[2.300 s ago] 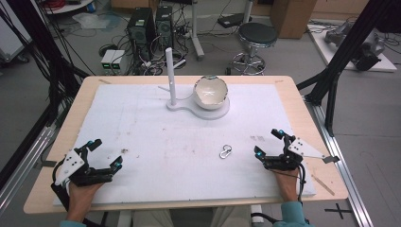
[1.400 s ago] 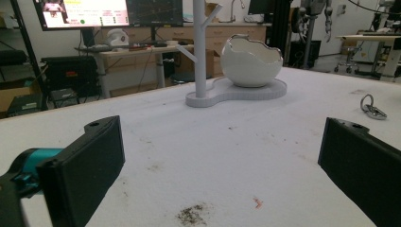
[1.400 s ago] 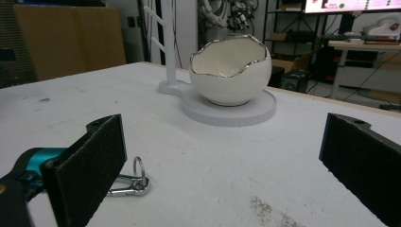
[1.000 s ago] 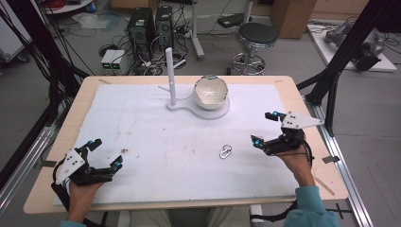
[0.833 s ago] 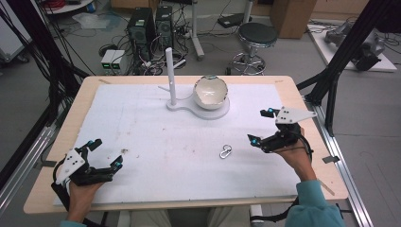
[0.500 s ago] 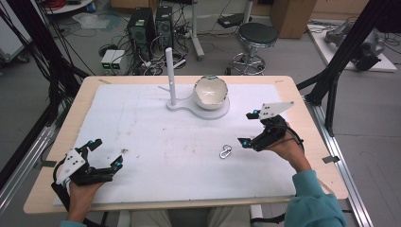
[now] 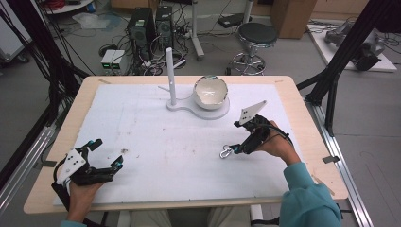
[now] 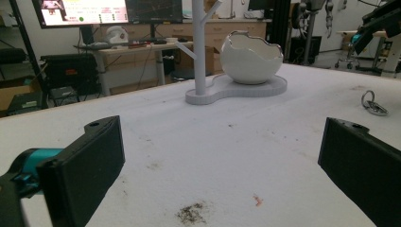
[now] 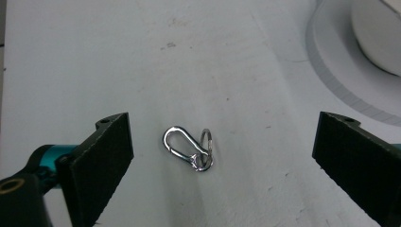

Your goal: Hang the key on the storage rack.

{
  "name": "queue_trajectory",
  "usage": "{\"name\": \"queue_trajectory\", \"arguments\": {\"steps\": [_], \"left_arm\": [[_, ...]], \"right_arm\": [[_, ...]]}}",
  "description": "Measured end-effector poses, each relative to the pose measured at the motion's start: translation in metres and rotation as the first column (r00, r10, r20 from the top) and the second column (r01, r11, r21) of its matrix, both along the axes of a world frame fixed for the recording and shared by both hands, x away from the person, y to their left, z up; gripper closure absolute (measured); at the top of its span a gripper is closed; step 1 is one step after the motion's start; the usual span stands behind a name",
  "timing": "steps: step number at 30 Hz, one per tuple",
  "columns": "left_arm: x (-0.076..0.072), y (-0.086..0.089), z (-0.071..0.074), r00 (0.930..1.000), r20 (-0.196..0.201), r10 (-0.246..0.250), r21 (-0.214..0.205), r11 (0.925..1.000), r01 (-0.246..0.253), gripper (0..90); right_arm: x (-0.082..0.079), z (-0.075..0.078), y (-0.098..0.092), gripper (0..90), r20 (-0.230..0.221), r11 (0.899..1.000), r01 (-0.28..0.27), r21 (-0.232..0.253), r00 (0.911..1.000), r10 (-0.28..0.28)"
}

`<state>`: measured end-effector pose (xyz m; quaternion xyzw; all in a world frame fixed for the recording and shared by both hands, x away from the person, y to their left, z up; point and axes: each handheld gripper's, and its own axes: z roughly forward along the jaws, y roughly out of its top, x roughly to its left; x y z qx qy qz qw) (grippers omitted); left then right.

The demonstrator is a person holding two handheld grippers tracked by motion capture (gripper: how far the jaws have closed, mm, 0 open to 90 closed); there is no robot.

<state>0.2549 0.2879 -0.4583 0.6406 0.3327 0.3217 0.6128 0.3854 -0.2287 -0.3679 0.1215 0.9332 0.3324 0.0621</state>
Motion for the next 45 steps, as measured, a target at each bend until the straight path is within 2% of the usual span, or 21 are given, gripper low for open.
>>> {"name": "queue_trajectory", "arguments": {"steps": [1,2,4,6,7,8,9,10,13,14,17,18,21,27,34,40,45], "left_arm": [[0.000,0.000,0.000,1.0000,0.000,0.000,0.000,1.0000,0.000,1.7],[0.000,0.000,0.000,1.0000,0.000,0.000,0.000,1.0000,0.000,1.7],[0.000,0.000,0.000,1.0000,0.000,-0.001,0.000,1.0000,0.001,1.7],[0.000,0.000,0.000,1.0000,0.000,-0.001,-0.002,1.0000,0.001,1.7],[0.000,0.000,0.000,1.0000,0.001,0.000,-0.002,1.0000,0.000,1.7],[0.000,0.000,0.000,1.0000,-0.001,-0.001,-0.002,1.0000,0.001,1.7],[0.000,0.000,0.000,1.0000,-0.001,-0.001,-0.002,1.0000,0.001,1.7],[0.000,0.000,0.000,1.0000,-0.001,0.000,-0.002,1.0000,0.000,1.7],[0.000,0.000,0.000,1.0000,-0.002,0.000,-0.001,1.0000,0.000,1.7],[0.000,0.001,0.000,1.0000,-0.001,0.000,-0.001,1.0000,0.000,1.7],[0.000,0.000,0.000,1.0000,-0.001,0.000,-0.002,1.0000,0.000,1.7],[0.000,0.000,0.000,1.0000,0.000,0.000,-0.003,1.0000,0.000,1.7],[0.000,0.000,0.000,1.0000,0.000,-0.001,-0.003,1.0000,0.001,1.7],[0.000,0.001,0.000,1.0000,0.000,-0.003,-0.002,1.0000,0.003,1.7],[0.000,0.001,0.000,1.0000,0.000,-0.004,-0.002,1.0000,0.004,1.7],[0.000,0.001,0.000,1.0000,0.001,-0.006,-0.001,1.0000,0.006,1.7],[0.000,0.001,0.000,1.0000,0.003,-0.007,-0.001,1.0000,0.007,1.7]], "right_arm": [[0.000,0.000,0.000,5.5,0.000,1.000,0.000,0.000,1.0000,0.000],[0.002,-0.002,0.004,6.1,-0.008,1.000,-0.013,-0.027,0.9999,0.013],[0.002,-0.003,0.005,7.2,-0.012,0.999,-0.016,-0.039,0.9998,0.015],[0.004,-0.008,0.009,19.9,-0.064,0.997,-0.035,-0.066,0.9975,0.031],[0.004,-0.008,0.009,19.9,-0.064,0.997,-0.035,-0.066,0.9975,0.031],[0.006,-0.011,0.011,22.8,-0.093,0.996,-0.048,-0.069,0.9948,0.041],[0.006,-0.011,0.011,22.8,-0.093,0.996,-0.048,-0.069,0.9948,0.041],[0.008,-0.013,0.012,26.0,-0.096,0.995,-0.041,-0.091,0.9949,0.032],[0.010,-0.015,0.012,28.0,-0.109,0.994,-0.044,-0.096,0.9935,0.034],[0.012,-0.017,0.012,33.3,-0.112,0.993,-0.045,-0.105,0.9931,0.033],[0.014,-0.018,0.013,36.2,-0.119,0.992,-0.039,-0.119,0.9926,0.025],[0.015,-0.020,0.013,40.8,-0.130,0.990,-0.043,-0.131,0.9912,0.025],[0.016,-0.022,0.015,42.1,-0.139,0.988,-0.047,-0.145,0.9899,0.026],[0.019,-0.027,0.017,54.9,-0.171,0.981,-0.037,-0.188,0.9852,0.004],[0.021,-0.029,0.017,65.7,-0.197,0.980,-0.027,-0.196,0.9803,-0.013],[0.021,-0.032,0.020,69.7,-0.205,0.975,-0.038,-0.219,0.9788,-0.008],[0.021,-0.033,0.022,73.9,-0.210,0.974,-0.052,-0.219,0.9777,0.005]]}}
